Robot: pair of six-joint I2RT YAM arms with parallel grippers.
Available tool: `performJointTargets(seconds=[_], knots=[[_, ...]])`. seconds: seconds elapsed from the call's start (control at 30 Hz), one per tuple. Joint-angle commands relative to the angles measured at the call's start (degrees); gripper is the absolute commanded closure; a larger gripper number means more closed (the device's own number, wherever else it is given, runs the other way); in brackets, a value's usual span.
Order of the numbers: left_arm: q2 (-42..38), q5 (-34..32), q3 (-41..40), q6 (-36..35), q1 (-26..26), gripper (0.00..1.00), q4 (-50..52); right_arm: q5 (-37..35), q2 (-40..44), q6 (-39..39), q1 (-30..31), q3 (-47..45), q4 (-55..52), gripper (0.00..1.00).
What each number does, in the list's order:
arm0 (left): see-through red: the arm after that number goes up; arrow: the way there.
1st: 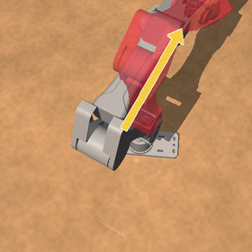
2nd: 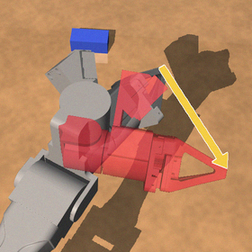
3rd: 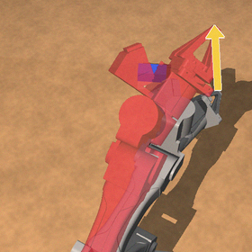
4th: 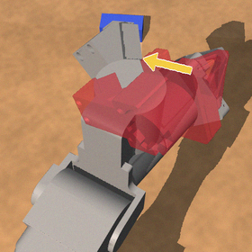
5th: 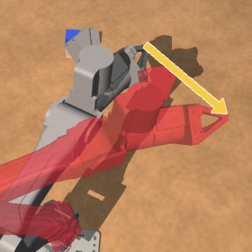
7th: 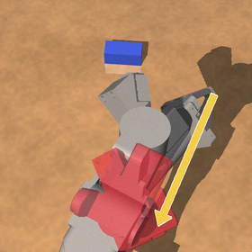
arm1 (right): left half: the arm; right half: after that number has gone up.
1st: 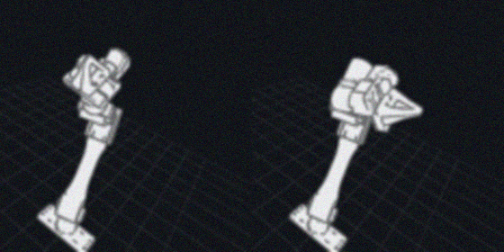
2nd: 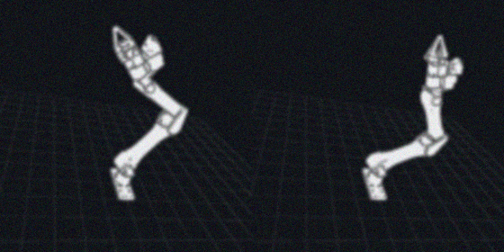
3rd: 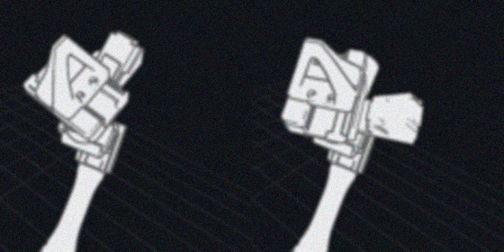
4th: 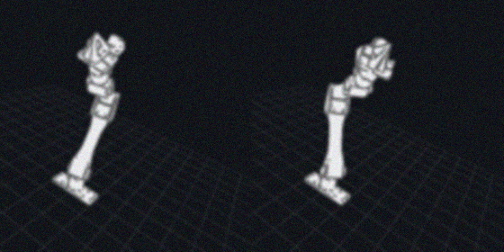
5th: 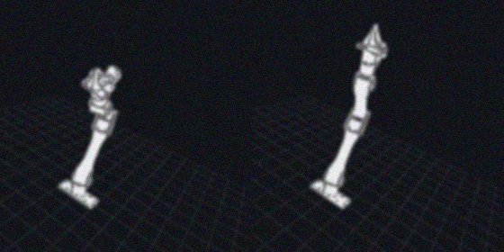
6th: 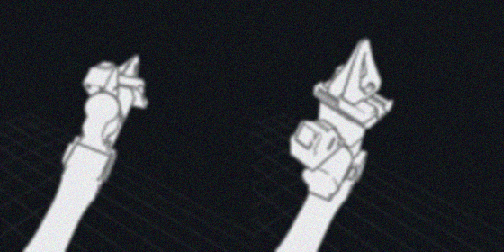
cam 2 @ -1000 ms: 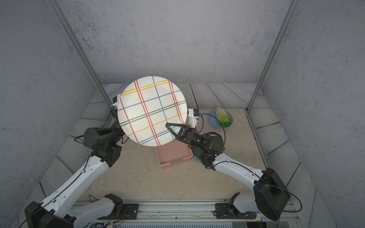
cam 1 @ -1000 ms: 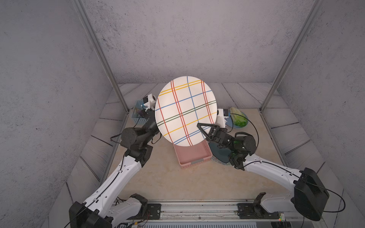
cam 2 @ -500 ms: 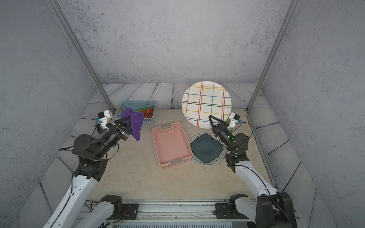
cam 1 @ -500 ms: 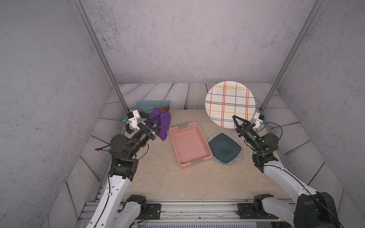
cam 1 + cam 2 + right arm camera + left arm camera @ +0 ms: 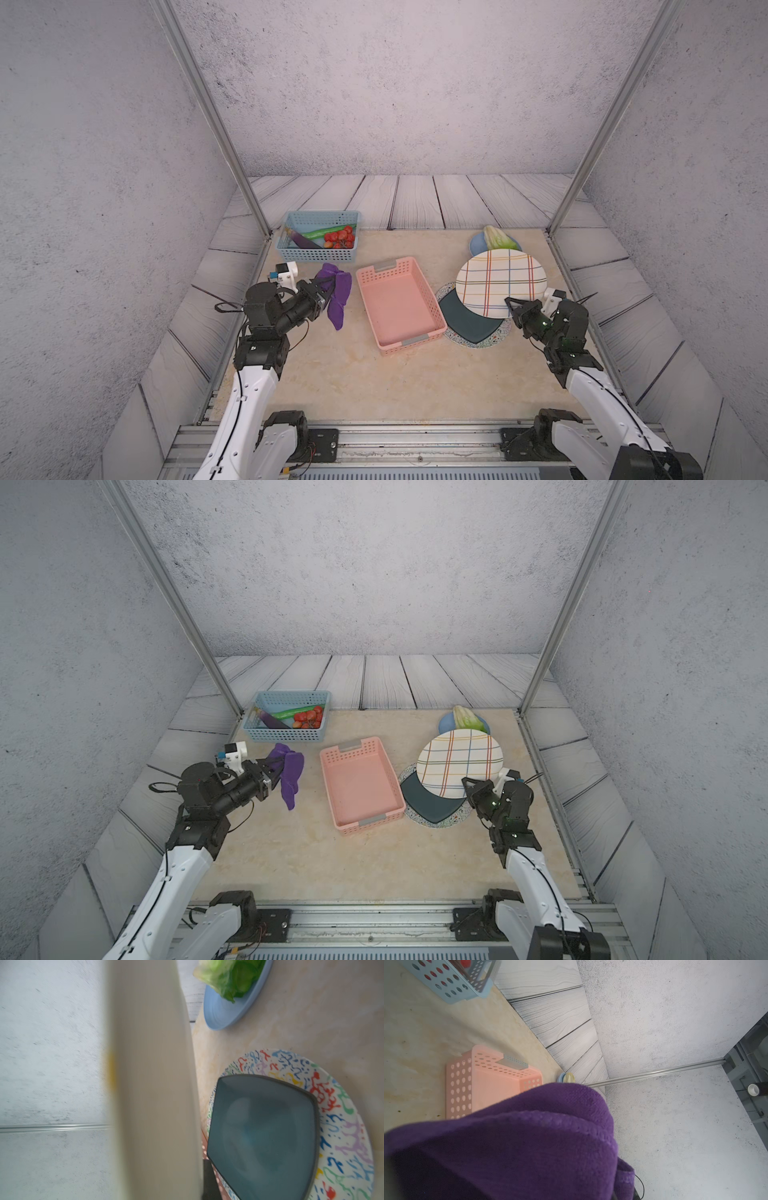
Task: Wipe the wet plate dry
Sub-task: Place the plate on the plate.
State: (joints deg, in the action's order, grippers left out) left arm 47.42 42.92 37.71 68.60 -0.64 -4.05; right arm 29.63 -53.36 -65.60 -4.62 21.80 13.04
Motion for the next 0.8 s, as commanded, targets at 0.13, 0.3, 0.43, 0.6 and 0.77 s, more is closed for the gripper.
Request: performJointTargets(seconds=[0.13, 0.3, 0.43, 0.6, 0.77], knots=[[-3.23, -3.71, 1.92, -8.7, -0.45, 1.0, 9.08, 8.09, -7.3, 5.56, 1.1, -1.11, 7.17, 1.0], [-4.69, -9.22, 2.64, -14.54, -0.42, 1.0, 17.18, 9.05, -13.91, 7.59, 3.06, -0.38, 10.29, 1.0], [-4.94, -13.77, 2.1, -18.24, -0.5, 1.0, 23.03, 8.56, -18.59, 8.97, 4.06, -1.43, 11.48, 1.0], [-2.42, -18.69, 1.94, -20.88, -0.52, 1.0, 26.44, 8.2, -22.72, 10.86, 4.37, -2.85, 9.45, 0.94], [0.54, -21.51, 3.31, -24.15, -0.57, 1.0, 28.28, 6.49, -22.59, 13.13, 4.38, -3.81, 3.29, 0.8]])
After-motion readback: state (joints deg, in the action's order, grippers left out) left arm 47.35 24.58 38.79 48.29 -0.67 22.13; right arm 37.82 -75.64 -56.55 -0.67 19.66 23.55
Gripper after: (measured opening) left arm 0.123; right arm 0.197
